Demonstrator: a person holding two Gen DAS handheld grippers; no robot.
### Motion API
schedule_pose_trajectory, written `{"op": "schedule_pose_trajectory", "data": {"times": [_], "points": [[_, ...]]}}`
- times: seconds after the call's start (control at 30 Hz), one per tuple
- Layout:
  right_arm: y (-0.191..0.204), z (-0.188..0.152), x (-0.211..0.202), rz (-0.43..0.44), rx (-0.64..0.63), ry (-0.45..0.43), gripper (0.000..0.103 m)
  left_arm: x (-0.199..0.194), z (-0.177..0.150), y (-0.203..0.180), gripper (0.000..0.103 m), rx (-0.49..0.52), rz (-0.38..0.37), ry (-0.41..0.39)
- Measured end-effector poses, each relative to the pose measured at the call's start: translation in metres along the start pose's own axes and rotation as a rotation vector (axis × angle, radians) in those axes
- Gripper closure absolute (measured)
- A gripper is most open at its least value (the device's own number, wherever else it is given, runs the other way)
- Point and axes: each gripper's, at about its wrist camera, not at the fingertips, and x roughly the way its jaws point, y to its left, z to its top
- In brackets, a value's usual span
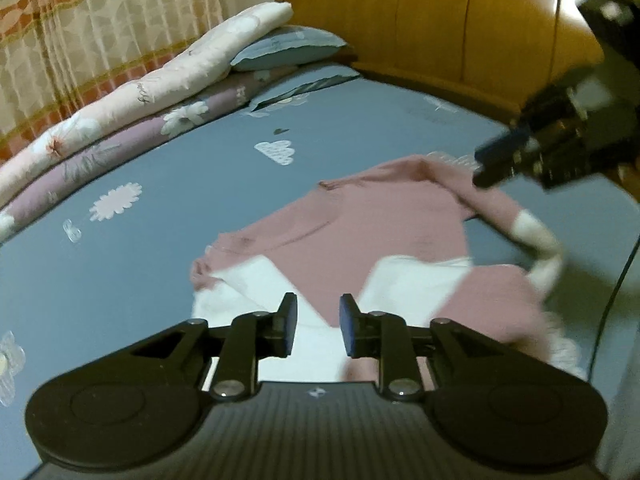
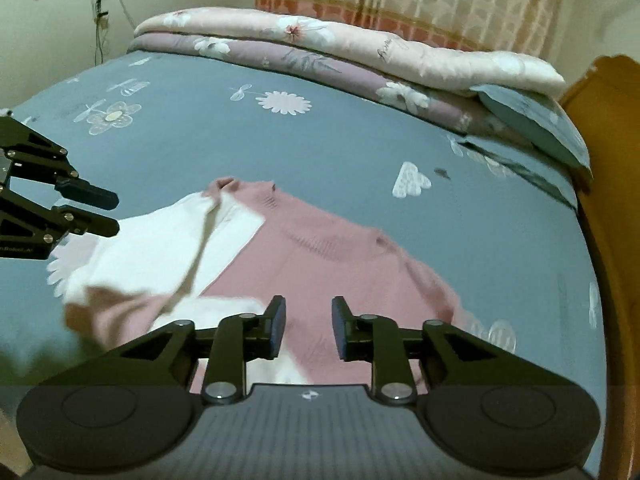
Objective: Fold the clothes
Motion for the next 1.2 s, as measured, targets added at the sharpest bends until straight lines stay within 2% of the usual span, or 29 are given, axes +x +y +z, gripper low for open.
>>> {"op": "schedule_pose_trajectory", "data": {"times": [0.1, 0.27, 0.37, 0.6, 0.8, 0.93, 1.0, 1.03, 1.2], "points": [[0.009, -0.031, -0.018, 0.011, 0.086, -0.031, 0.061, -0.009, -0.012, -0.014, 0.077, -0.059, -0.022, -0.005], [0.020, -0.086, -0.026, -0.053, 0.237, -0.054, 0.059, -0.003, -0.033, -0.029, 0.076, -0.196, -0.062, 0.015], [0.029, -0.118, -0.029, -0.111, 0.311, -0.073, 0.052, 0.007, -0.042, -0.034, 0.071, -0.312, -0.110, 0.037], [0.043, -0.166, -0.027, -0.071, 0.457, -0.077, 0.050, 0.034, -0.052, -0.047, 0.071, -0.532, -0.172, 0.045], [0.052, -0.187, -0.022, -0.034, 0.513, -0.075, 0.049, 0.057, -0.060, -0.060, 0.070, -0.579, -0.073, 0.092], [0.057, -0.193, -0.016, -0.013, 0.532, -0.071, 0.049, 0.069, -0.067, -0.058, 0.071, -0.628, -0.052, 0.114], [0.058, -0.194, -0.013, -0.007, 0.538, -0.067, 0.049, 0.072, -0.070, -0.057, 0.081, -0.630, -0.032, 0.122], [0.059, -0.195, -0.012, -0.006, 0.540, -0.067, 0.049, 0.073, -0.072, -0.056, 0.090, -0.630, -0.021, 0.126], [0.059, -0.200, -0.012, -0.008, 0.548, -0.069, 0.049, 0.054, -0.076, -0.054, 0.096, -0.554, -0.029, 0.100]]}}
